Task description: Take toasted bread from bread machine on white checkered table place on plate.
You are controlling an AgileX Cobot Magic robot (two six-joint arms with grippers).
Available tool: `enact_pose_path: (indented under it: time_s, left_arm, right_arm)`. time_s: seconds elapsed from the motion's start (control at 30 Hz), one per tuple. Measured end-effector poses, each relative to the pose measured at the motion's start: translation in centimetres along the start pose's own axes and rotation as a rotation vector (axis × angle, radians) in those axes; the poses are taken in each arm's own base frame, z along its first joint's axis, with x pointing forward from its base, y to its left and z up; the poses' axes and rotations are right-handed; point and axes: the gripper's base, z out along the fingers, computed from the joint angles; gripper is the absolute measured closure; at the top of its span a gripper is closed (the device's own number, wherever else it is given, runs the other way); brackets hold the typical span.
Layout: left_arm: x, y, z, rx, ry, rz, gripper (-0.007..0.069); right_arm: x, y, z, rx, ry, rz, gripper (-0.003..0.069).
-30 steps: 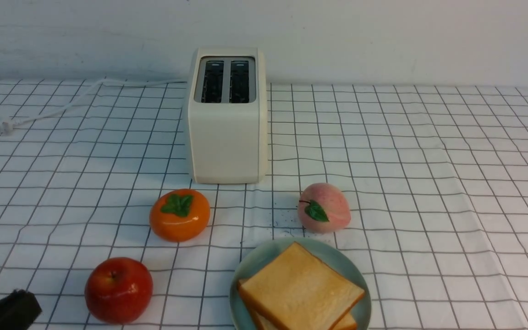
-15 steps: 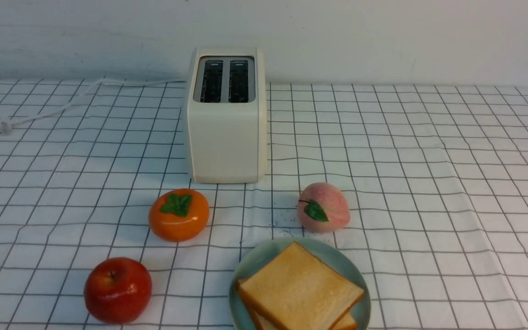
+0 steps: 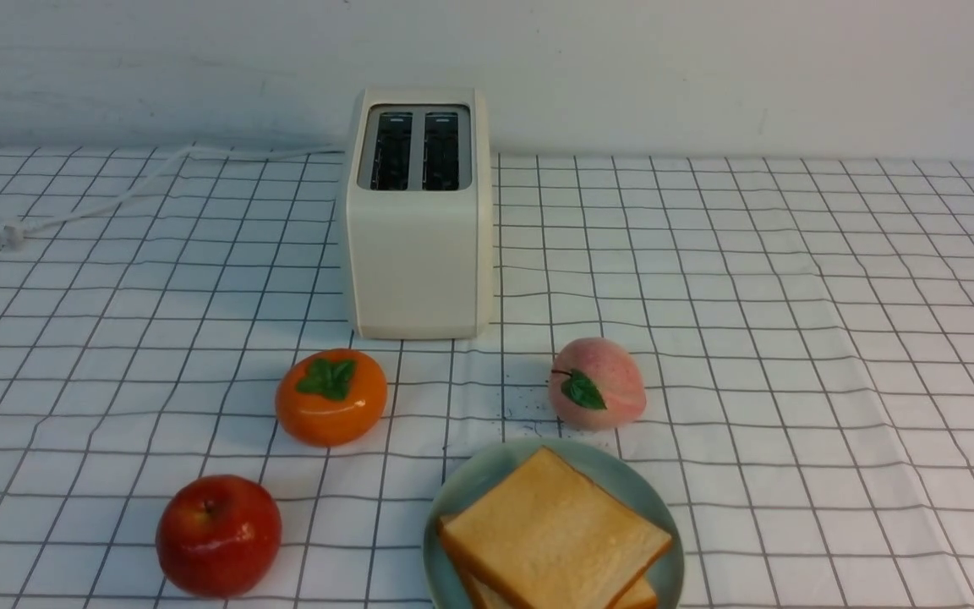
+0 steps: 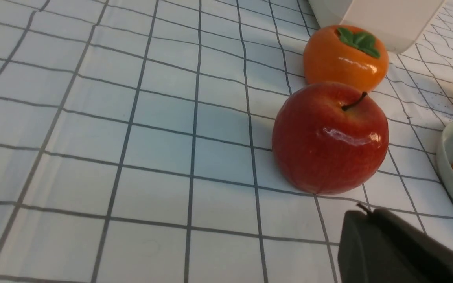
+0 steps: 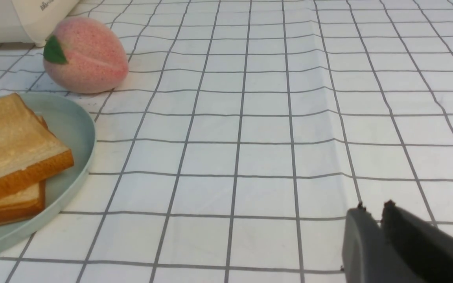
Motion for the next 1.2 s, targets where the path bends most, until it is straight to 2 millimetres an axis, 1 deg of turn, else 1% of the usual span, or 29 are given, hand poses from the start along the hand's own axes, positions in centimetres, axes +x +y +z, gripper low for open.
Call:
enact_pose_path:
  time_s: [1.2]
  left_arm:
    - [0.0, 0.0, 0.0, 0.0, 0.0, -0.003, 0.0636]
  right_arm:
    - [0.0, 0.01, 0.0, -0.001, 0.0, 0.001, 0.0553]
